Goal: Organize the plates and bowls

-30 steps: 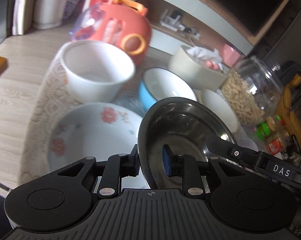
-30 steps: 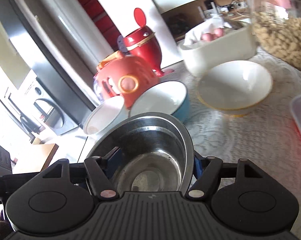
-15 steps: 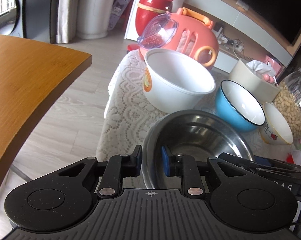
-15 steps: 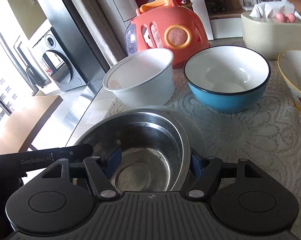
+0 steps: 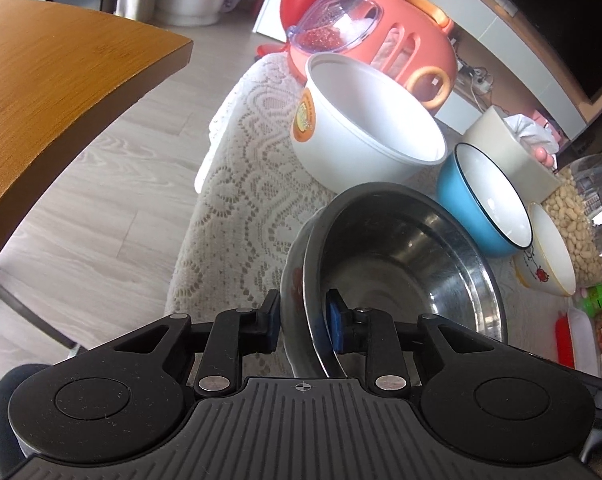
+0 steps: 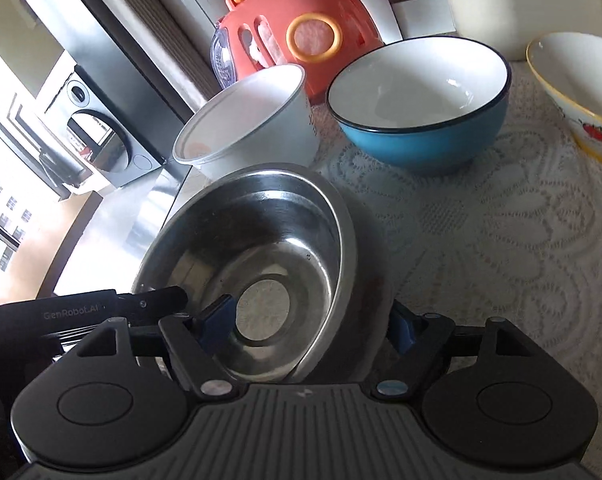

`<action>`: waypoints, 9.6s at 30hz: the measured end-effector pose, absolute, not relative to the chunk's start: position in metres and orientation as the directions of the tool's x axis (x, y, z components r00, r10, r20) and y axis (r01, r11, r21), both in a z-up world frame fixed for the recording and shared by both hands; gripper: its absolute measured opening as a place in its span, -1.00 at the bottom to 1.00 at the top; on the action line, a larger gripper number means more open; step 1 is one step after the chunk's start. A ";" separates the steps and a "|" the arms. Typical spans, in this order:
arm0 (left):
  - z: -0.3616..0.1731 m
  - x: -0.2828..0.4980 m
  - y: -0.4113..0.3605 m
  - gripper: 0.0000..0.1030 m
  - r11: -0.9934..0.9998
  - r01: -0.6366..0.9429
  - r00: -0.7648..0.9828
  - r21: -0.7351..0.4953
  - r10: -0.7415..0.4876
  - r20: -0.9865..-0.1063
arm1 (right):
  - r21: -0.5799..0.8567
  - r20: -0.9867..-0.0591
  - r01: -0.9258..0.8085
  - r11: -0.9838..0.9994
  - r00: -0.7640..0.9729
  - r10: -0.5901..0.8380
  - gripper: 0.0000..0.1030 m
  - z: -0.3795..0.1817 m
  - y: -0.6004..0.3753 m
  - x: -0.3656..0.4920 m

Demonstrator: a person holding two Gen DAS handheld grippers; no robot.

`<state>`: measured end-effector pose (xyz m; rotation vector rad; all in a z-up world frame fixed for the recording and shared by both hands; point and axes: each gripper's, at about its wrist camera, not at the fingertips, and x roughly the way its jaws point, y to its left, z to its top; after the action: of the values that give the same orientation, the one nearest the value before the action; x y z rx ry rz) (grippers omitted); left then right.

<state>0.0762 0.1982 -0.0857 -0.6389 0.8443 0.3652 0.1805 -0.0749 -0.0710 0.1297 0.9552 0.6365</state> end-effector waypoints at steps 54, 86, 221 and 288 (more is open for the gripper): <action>-0.081 0.251 0.017 -0.42 0.869 -0.239 0.561 -0.433 -0.240 -0.792 | 0.285 -0.732 -0.308 0.908 0.541 0.414 0.13 -0.031 -0.253 0.304; -0.036 0.166 0.110 -0.47 0.832 -0.298 0.664 -0.467 -0.171 -0.728 | 0.217 -0.757 -0.434 0.874 0.491 0.431 0.34 -0.019 -0.210 0.188; 0.027 0.215 0.312 -0.48 0.852 -0.478 0.579 -0.215 0.122 -0.806 | -0.224 -0.761 -0.475 0.851 0.631 0.151 0.75 0.063 -0.045 0.256; 0.001 0.155 0.108 -0.50 0.828 -0.254 0.597 -0.500 -0.273 -0.755 | 0.162 -0.765 -0.426 0.890 0.515 0.386 0.27 0.028 -0.198 0.194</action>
<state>0.1550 0.1079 0.0009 -0.6193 0.9481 -0.0123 0.1944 -0.1983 0.0275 -0.0479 0.9066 0.4880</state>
